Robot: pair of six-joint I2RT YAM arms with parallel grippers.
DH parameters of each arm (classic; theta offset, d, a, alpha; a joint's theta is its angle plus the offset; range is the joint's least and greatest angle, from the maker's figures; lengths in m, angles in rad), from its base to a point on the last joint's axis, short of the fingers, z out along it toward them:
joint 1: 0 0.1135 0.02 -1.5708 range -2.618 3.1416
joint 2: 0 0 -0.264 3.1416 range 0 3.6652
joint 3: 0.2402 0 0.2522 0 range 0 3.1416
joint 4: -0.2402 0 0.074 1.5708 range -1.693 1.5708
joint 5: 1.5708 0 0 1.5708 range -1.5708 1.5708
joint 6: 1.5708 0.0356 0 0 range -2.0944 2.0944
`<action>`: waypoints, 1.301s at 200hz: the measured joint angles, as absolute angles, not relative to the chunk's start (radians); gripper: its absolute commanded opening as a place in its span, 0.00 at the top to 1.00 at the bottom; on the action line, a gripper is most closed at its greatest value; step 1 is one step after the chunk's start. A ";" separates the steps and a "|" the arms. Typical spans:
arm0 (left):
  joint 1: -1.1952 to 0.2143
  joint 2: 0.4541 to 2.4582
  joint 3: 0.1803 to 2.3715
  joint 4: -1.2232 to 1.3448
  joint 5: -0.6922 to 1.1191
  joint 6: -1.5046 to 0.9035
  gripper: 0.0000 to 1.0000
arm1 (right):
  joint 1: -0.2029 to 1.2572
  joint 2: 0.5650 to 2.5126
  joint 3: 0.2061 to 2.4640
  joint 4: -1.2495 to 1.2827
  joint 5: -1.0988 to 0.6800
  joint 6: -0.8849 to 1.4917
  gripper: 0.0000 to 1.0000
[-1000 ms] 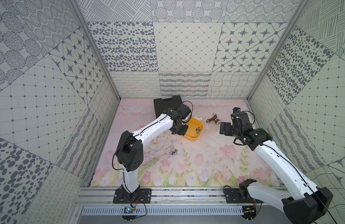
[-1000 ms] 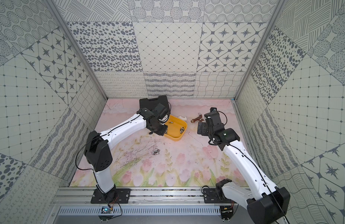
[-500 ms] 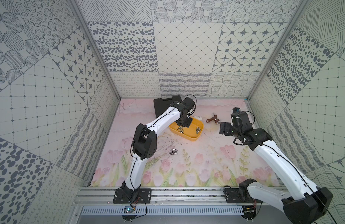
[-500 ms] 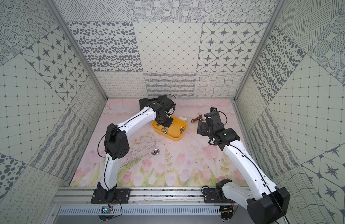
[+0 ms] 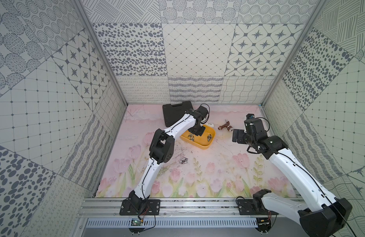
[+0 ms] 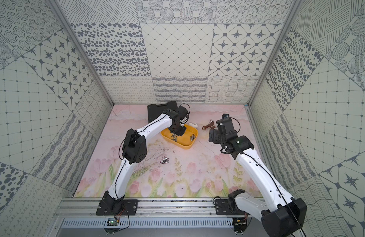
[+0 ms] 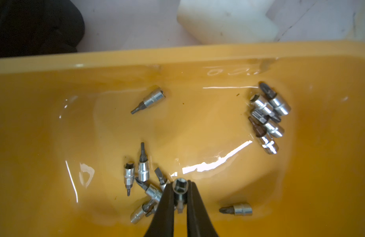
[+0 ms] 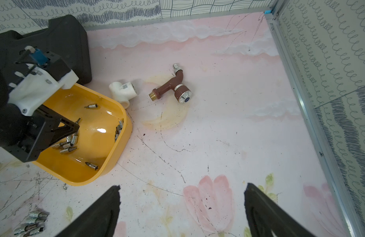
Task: Put the bit on the desktop into the storage box
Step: Place the screwdriver bit in the storage box.
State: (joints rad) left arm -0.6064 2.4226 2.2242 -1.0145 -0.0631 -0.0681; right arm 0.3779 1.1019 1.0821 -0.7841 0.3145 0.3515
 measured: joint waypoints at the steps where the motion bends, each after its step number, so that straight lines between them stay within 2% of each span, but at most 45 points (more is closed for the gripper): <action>1: -0.606 2.423 2.224 -1.015 -0.063 -0.068 0.93 | 0.378 1.102 1.082 -0.784 0.315 0.352 0.04; 43: -0.606 2.458 2.230 -1.015 -0.063 -0.065 0.92 | 0.377 1.102 1.082 -0.784 0.315 0.352 0.03; 70: -0.606 2.461 2.230 -1.015 -0.063 -0.065 0.86 | 0.377 1.099 1.082 -0.784 0.315 0.352 0.03; 140: -0.606 2.461 2.230 -1.015 -0.063 -0.058 0.61 | 0.377 1.099 1.082 -0.784 0.315 0.352 0.03; 202: -0.606 2.409 2.226 -1.029 -0.061 -0.058 0.46 | 0.377 1.099 1.082 -0.784 0.315 0.352 0.03; 260: -0.606 2.267 2.136 -1.028 -0.059 -0.058 0.31 | 0.376 1.099 1.082 -0.784 0.310 0.348 0.03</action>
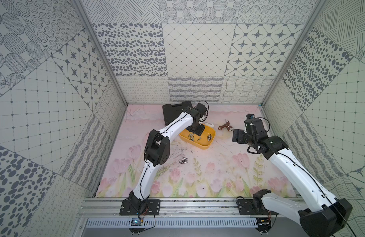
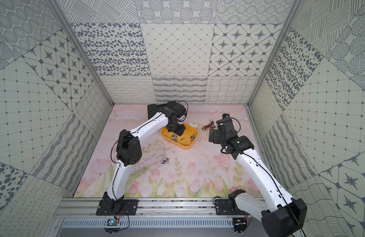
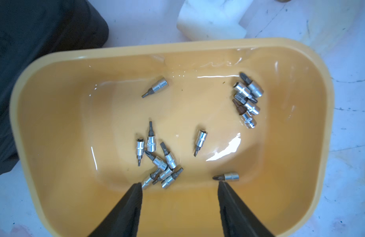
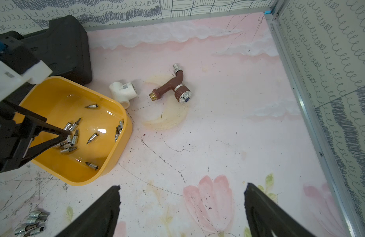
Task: Put the bit on the desktop into the storage box
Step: Place the screwdriver bit in the storage box.
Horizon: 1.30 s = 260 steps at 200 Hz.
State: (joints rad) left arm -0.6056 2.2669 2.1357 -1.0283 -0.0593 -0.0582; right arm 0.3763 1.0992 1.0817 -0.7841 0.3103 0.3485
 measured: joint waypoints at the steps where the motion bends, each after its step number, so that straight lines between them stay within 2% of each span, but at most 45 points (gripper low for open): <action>1: -0.606 2.263 2.133 -1.029 -0.059 -0.058 0.31 | 0.376 1.099 1.082 -0.784 0.310 0.348 0.04; 83: -0.606 1.958 1.838 -0.951 -0.063 -0.066 0.14 | 0.375 1.099 1.082 -0.784 0.295 0.344 0.03; 149: -0.602 1.756 1.579 -0.886 -0.091 -0.096 0.07 | 0.375 1.099 1.082 -0.784 0.274 0.328 0.04; 212: -0.575 1.617 1.378 -0.825 -0.099 -0.149 0.06 | 0.375 1.099 1.082 -0.784 0.235 0.306 0.03; 260: -0.573 1.547 1.275 -0.821 -0.089 -0.184 0.13 | 0.375 1.099 1.082 -0.785 0.224 0.302 0.04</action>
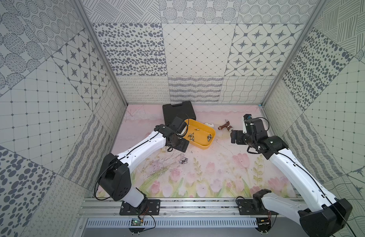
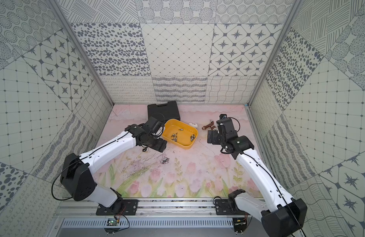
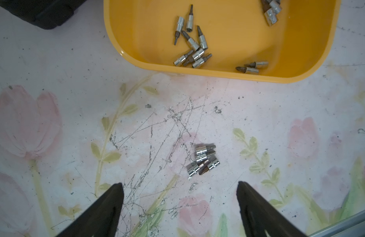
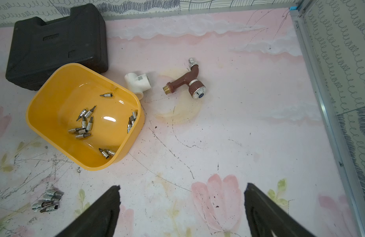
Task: Put the bit on the desktop into the storage box
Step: Place the screwdriver bit in the storage box, then pick up the screwdriver bit from the center of the board.
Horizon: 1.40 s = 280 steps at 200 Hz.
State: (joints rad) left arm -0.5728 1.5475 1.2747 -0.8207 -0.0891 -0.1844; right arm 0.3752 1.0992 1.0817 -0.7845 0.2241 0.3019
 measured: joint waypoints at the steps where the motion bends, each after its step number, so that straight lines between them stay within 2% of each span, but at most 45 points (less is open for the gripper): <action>1: -0.573 1.546 1.273 -0.821 -0.089 -0.185 0.13 | 0.375 1.099 1.082 -0.785 0.224 0.302 0.04; 52: -0.573 1.512 1.209 -0.836 -0.083 -0.214 0.26 | 0.375 1.100 1.082 -0.784 0.222 0.300 0.03; 109: -0.628 1.526 1.173 -0.860 -0.081 -0.240 0.33 | 0.375 1.102 1.082 -0.785 0.220 0.297 0.03; 220: -0.778 1.682 1.197 -0.876 -0.068 -0.243 0.57 | 0.375 1.120 1.082 -0.785 0.216 0.294 0.03; 280: -0.796 1.761 1.217 -0.854 -0.055 -0.242 0.63 | 0.375 1.127 1.083 -0.785 0.211 0.287 0.04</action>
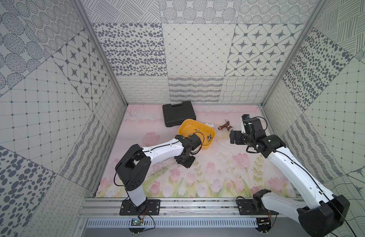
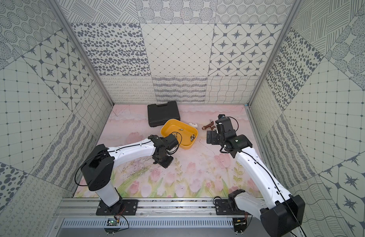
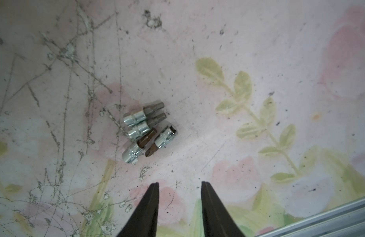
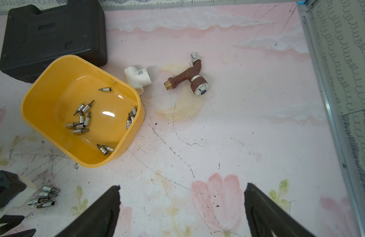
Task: Put the bit on the desktop into the storage box
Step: Pick up the screwdriver bit from the center of the board.
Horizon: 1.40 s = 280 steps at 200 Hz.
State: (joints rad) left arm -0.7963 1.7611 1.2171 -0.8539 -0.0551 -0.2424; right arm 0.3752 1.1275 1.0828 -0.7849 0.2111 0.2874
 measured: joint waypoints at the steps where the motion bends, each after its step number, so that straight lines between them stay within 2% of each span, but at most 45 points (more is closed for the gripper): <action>1: -0.796 1.763 1.217 -0.854 -0.055 -0.242 0.63 | 0.375 1.128 1.083 -0.785 0.211 0.287 0.04; 280: -0.798 1.880 1.281 -0.823 -0.116 -0.231 0.71 | 0.375 1.132 1.087 -0.785 0.209 0.284 0.04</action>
State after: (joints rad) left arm -0.7979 1.8805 1.2812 -0.8227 -0.1158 -0.2310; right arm 0.3752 1.1324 1.0866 -0.7845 0.2092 0.2836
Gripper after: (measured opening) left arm 0.293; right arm 0.965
